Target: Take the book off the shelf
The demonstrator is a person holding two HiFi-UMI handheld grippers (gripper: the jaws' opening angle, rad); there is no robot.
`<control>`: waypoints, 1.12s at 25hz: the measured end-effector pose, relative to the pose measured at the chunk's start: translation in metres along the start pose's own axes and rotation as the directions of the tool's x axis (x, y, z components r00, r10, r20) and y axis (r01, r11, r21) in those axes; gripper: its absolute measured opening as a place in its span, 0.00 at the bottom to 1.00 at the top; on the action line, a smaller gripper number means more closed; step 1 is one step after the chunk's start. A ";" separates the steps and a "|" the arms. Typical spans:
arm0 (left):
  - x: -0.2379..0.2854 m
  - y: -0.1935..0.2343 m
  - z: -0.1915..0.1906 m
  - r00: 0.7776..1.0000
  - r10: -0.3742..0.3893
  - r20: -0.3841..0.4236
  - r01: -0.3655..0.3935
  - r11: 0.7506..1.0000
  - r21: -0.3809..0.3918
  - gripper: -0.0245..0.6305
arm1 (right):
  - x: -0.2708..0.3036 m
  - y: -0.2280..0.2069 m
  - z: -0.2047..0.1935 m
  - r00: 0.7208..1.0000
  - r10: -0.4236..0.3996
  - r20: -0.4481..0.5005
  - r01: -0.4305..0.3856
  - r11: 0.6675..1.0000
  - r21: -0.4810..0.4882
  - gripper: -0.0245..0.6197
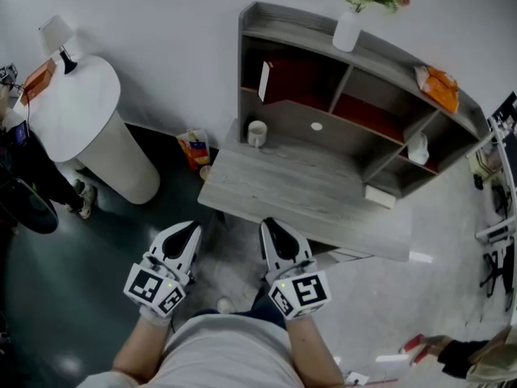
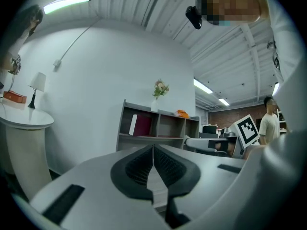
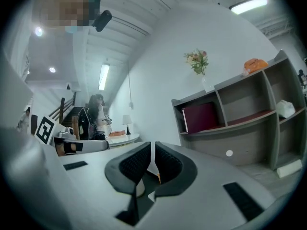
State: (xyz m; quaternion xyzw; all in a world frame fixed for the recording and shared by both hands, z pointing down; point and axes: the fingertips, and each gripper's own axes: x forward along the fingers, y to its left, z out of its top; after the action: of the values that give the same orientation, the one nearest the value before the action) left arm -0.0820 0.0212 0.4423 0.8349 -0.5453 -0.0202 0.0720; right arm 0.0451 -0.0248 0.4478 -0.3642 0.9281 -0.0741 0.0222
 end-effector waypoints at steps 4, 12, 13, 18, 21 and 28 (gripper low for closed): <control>0.035 0.018 0.004 0.998 0.062 -0.001 -0.062 0.998 -0.015 0.07 | 0.031 -0.034 0.009 0.999 0.039 -0.014 -0.038 0.999 0.006 0.07; 0.108 0.030 0.014 0.988 0.154 -0.002 -0.154 0.988 -0.005 0.07 | 0.090 -0.107 0.036 0.991 0.126 -0.041 -0.128 0.989 -0.075 0.07; 0.115 0.031 0.015 0.986 0.169 -0.001 -0.169 0.986 -0.007 0.07 | 0.096 -0.116 0.042 0.990 0.135 -0.047 -0.139 0.985 -0.105 0.07; 0.147 0.034 0.019 0.969 0.246 0.003 -0.246 0.969 -0.015 0.07 | 0.136 -0.156 0.072 0.975 0.198 -0.097 -0.216 0.948 -0.232 0.07; 0.160 0.035 0.022 0.959 0.284 0.017 -0.283 0.959 -0.018 0.07 | 0.160 -0.176 0.086 0.963 0.221 -0.151 -0.259 0.912 -0.318 0.07; 0.174 0.042 0.032 0.947 0.320 0.026 -0.319 0.947 -0.023 0.07 | 0.214 -0.183 0.120 0.908 0.277 -0.315 -0.407 0.760 -0.506 0.08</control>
State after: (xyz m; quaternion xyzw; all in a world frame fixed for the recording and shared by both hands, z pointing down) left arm -0.0539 -0.1573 0.4248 0.7344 -0.6741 -0.0257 0.0741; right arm 0.0227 -0.3175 0.3603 -0.1671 0.9557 0.1671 -0.1756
